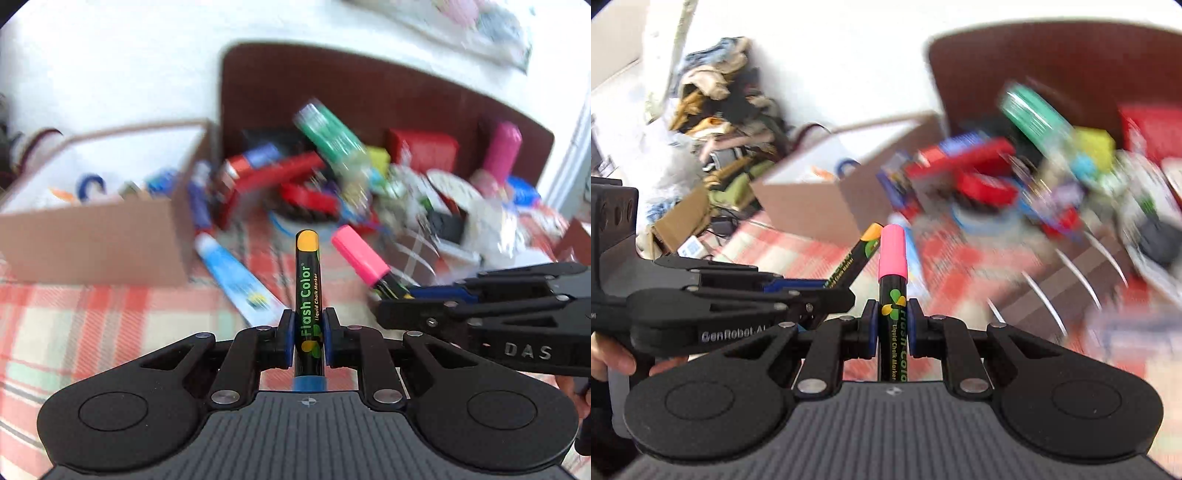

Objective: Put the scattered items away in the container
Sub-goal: 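Carry both markers into the cardboard box and open both tools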

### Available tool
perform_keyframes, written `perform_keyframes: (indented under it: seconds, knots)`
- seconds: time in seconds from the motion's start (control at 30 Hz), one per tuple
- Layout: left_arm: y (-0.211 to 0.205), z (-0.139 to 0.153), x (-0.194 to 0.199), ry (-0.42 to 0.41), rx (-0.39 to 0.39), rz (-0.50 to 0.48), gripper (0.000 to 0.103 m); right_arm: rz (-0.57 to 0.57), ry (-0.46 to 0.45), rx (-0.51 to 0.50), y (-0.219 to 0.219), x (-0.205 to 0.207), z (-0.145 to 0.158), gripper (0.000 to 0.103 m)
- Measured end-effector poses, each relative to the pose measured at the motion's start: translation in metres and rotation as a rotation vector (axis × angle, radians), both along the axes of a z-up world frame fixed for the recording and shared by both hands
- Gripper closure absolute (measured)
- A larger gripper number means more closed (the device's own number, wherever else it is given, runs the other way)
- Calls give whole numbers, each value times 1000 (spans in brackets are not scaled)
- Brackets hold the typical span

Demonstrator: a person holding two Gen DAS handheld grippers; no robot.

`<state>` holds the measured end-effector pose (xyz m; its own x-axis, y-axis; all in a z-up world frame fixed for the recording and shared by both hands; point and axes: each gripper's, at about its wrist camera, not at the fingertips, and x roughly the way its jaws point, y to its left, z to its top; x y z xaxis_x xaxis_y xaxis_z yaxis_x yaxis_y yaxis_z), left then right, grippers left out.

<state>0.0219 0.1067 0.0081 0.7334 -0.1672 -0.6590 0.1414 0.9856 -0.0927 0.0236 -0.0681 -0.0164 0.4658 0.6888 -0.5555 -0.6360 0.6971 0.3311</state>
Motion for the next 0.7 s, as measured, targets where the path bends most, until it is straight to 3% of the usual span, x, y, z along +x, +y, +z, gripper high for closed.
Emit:
perform_keyframes:
  seconds: [0.27, 0.53, 0.7]
  knots:
    - [77, 41, 53, -73, 40, 174, 92, 79, -140, 1, 99, 52, 52, 85]
    - [144, 56, 113, -95, 14, 311, 92, 92, -162, -30, 181, 106, 58, 85]
    - [177, 47, 151, -68, 10, 366, 92, 89, -204, -88, 224, 135, 53, 85]
